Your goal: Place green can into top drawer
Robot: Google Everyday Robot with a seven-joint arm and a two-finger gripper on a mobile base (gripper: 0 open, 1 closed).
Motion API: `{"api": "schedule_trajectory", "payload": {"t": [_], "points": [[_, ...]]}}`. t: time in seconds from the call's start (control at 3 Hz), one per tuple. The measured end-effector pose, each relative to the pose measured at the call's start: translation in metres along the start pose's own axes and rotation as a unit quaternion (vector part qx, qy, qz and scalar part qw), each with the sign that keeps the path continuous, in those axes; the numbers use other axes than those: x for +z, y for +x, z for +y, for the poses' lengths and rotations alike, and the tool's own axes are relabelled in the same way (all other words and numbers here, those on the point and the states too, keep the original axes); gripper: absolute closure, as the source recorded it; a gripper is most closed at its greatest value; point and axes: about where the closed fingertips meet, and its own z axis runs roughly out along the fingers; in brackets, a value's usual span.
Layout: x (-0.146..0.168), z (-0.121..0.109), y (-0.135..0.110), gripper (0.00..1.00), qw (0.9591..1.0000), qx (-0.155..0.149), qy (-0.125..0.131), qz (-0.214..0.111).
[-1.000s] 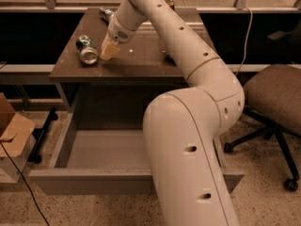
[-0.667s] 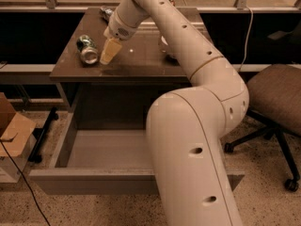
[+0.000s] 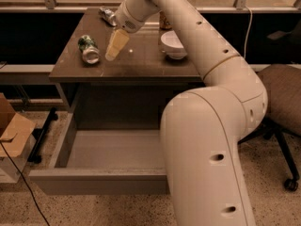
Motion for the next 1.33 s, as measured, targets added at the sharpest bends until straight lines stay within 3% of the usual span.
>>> {"api": "schedule_trajectory", "payload": {"t": [0.33,0.67,1.0,1.33], "points": [[0.037,0.016,-0.018,0.00,0.9986,0.006,-0.032,-0.042],[0.063,0.028,-0.029,0.00,0.9963,0.012,-0.056,-0.064],[0.074,0.034,-0.038,0.00,0.9934,0.038,-0.063,-0.088],[0.083,0.035,-0.037,0.00,0.9931,0.040,-0.060,-0.092]]}}
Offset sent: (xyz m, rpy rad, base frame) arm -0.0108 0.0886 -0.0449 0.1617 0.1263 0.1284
